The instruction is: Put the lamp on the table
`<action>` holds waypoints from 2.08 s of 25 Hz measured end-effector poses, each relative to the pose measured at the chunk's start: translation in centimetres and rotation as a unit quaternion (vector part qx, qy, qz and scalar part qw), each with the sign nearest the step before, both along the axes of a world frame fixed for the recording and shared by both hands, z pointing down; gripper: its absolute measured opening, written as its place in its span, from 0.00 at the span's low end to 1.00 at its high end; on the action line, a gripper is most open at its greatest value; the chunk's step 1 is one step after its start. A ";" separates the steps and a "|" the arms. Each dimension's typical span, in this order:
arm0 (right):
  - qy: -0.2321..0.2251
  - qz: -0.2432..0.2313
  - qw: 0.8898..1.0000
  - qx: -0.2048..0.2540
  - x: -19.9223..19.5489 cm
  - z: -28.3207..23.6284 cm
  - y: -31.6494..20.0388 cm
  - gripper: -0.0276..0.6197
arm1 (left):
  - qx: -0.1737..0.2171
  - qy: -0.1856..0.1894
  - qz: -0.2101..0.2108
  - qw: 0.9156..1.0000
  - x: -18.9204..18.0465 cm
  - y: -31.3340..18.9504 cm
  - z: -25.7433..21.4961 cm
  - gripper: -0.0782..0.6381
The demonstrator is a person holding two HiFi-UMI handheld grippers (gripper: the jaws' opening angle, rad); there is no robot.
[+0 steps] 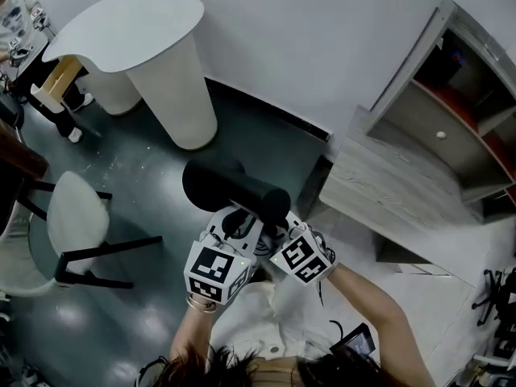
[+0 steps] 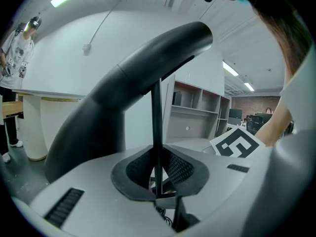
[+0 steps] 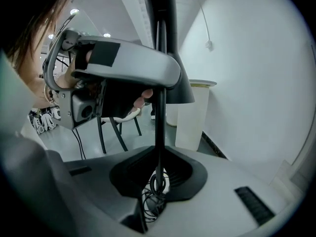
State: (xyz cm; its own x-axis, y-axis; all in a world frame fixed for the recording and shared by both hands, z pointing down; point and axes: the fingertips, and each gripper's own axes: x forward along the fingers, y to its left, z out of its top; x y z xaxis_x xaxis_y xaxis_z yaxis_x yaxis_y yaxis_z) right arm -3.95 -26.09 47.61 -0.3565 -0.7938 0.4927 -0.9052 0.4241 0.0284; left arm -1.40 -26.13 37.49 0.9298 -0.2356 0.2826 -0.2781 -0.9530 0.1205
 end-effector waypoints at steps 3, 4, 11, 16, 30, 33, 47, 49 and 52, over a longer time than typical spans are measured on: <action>-0.005 0.002 1.000 0.002 0.7 -0.6 0.2 0.13 | 0.003 -0.001 0.003 1.000 0.8 0.2 -0.7 0.19; -0.008 0.003 1.000 0.002 1.0 -0.9 0.1 0.13 | 0.004 0.000 0.003 1.000 1.1 0.2 -1.0 0.19; -0.021 -0.011 1.000 0.000 2.7 -2.6 0.4 0.13 | 0.015 0.002 -0.007 1.000 3.1 0.5 -2.7 0.19; -0.025 -0.032 0.999 0.003 4.0 -4.2 0.2 0.13 | 0.023 0.012 -0.031 0.999 4.3 0.2 -4.4 0.19; -0.044 -0.059 0.997 0.021 6.9 -8.9 -0.8 0.13 | 0.045 0.018 -0.056 0.997 7.4 -0.7 -9.2 0.19; -0.044 -0.064 0.997 0.024 7.7 -9.9 -0.8 0.13 | 0.047 0.023 -0.058 0.997 8.1 -0.8 -10.1 0.19; -0.040 -0.063 0.996 0.038 13.0 -12.6 0.5 0.13 | 0.065 0.021 -0.043 0.997 13.4 0.7 -12.9 0.19; -0.037 -0.056 0.997 0.039 14.1 -12.8 0.7 0.13 | 0.067 0.018 -0.037 0.997 14.4 1.1 -13.1 0.19; -0.034 -0.045 0.998 0.040 15.8 -12.8 1.4 0.13 | 0.068 0.013 -0.024 0.997 16.2 2.0 -13.1 0.19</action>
State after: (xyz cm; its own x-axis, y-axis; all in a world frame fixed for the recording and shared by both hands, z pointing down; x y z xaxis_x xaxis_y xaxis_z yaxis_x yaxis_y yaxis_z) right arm 11.86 -24.66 34.78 -0.4579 -0.7930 0.4019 -0.8649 0.5020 0.0051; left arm 14.79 -24.18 24.36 0.9231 -0.3147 0.2210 -0.3224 -0.9466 -0.0013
